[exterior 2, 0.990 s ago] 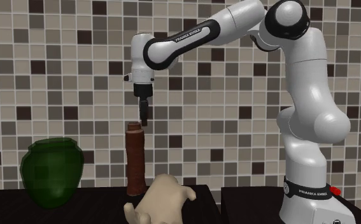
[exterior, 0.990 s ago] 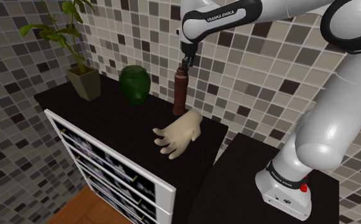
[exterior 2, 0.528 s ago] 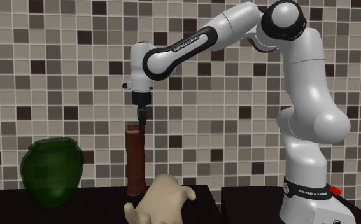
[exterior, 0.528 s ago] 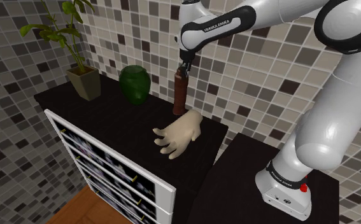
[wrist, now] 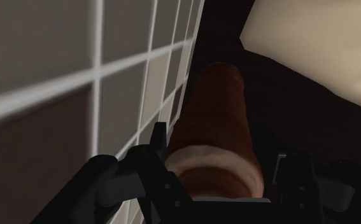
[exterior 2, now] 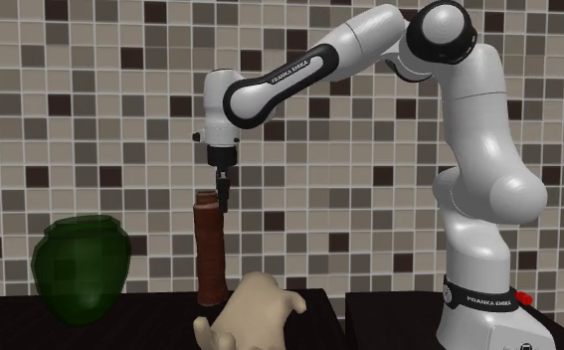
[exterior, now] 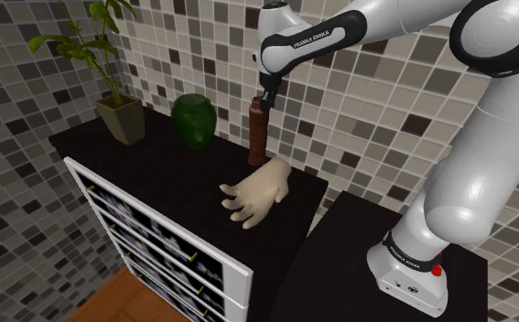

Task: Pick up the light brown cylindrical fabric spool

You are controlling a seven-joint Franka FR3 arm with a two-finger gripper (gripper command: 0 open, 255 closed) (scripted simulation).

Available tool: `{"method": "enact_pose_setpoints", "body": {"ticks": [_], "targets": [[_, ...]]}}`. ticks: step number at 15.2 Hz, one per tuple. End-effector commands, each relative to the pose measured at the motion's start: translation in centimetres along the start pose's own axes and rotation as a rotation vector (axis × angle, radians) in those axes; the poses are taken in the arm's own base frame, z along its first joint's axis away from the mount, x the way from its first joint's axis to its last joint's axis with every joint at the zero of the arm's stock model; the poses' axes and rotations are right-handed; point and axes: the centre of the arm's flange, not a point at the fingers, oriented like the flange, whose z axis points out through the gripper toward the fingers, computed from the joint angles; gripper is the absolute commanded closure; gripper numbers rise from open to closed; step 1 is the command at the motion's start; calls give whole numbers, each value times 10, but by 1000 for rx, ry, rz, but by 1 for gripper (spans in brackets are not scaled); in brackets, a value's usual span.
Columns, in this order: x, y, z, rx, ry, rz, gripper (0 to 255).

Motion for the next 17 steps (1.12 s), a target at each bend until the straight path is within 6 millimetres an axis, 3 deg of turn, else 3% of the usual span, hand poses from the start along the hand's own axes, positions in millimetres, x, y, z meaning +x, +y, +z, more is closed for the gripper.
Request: {"method": "enact_pose_setpoints", "body": {"ticks": [1, 17], "targets": [[0, -3, 5, 5, -10, -3, 255], [-3, 20, -73, 5, -9, -3, 255]]}}
